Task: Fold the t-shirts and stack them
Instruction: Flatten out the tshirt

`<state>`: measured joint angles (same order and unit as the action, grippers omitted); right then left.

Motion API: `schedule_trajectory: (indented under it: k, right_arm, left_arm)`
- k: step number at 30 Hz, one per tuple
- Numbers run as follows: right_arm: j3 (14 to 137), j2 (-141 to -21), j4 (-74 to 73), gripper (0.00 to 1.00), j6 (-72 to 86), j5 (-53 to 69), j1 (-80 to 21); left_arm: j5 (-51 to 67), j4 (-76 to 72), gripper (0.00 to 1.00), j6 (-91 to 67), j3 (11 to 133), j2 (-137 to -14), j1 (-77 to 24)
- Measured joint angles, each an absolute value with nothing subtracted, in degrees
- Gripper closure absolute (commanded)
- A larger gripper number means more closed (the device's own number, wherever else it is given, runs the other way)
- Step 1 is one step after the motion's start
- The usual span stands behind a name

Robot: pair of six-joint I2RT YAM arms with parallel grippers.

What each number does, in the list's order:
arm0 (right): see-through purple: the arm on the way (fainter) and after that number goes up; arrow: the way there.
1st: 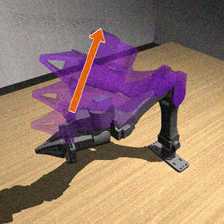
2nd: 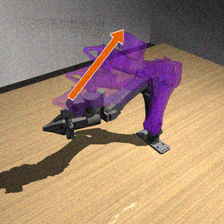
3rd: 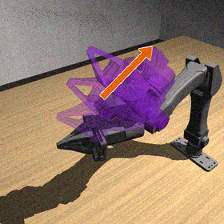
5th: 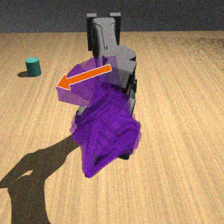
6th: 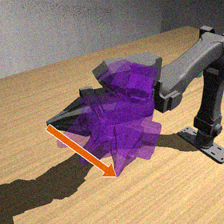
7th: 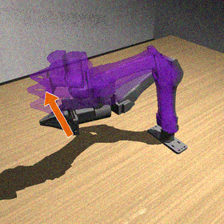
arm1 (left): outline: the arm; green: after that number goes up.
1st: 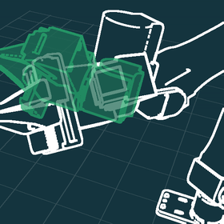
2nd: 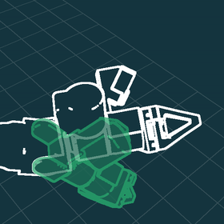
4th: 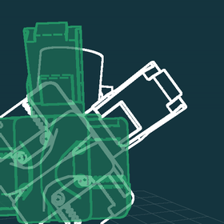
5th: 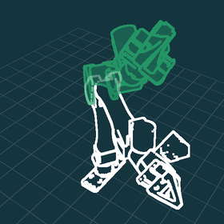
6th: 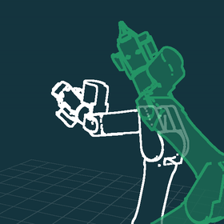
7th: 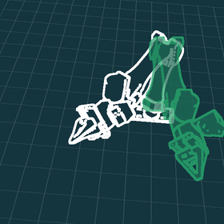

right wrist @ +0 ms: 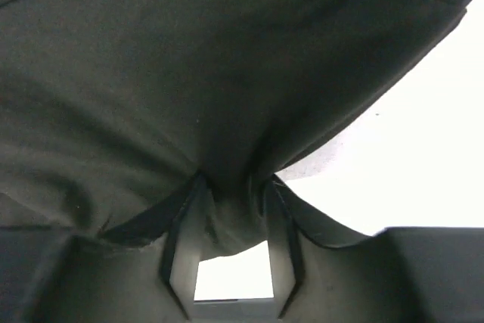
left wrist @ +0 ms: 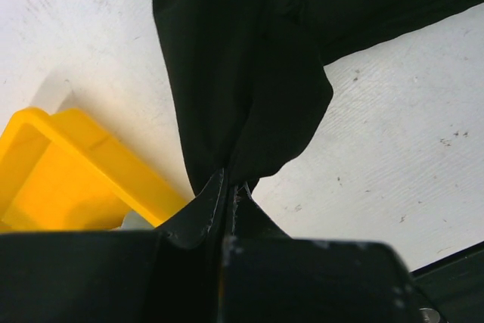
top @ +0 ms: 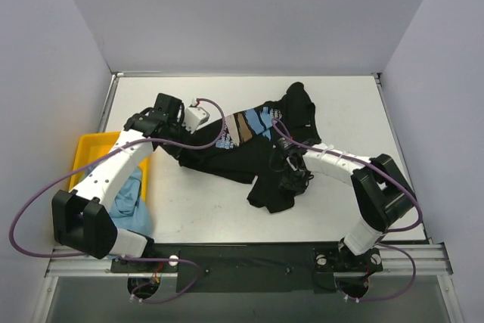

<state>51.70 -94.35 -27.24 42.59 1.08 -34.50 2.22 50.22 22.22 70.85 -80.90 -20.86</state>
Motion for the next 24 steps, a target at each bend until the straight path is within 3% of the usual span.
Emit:
schedule_trajectory:
  k: [1, 3, 8, 12, 17, 24]
  right_arm:
    - [51.6, -94.3, -27.2, 0.90, 42.6, 1.2, -34.4]
    - [51.4, -94.0, -26.8, 1.00, 42.3, 1.9, -34.2]
    - [50.3, -90.9, -26.0, 1.00, 40.5, 4.4, -30.2]
    - [54.8, -80.4, -31.2, 1.00, 36.9, 4.5, -22.5]
    - [77.9, -66.3, -36.9, 1.00, 30.1, 2.3, -14.4]
    - [110.4, -60.3, -42.7, 1.00, 21.6, -1.8, -12.4]
  left_arm:
    - [1.7, 50.3, 1.00, 22.2, 70.8, -80.8, -20.5]
    - [0.7, 50.6, 1.00, 22.2, 70.9, -80.1, -19.7]
    - [-2.0, 52.8, 1.00, 23.4, 73.3, -78.3, -18.5]
    - [-4.5, 54.1, 1.00, 25.7, 78.6, -77.7, -17.8]
    - [-7.4, 56.4, 1.00, 29.4, 91.0, -77.5, -17.5]
    - [-8.1, 60.4, 1.00, 33.2, 113.8, -77.4, -17.5]
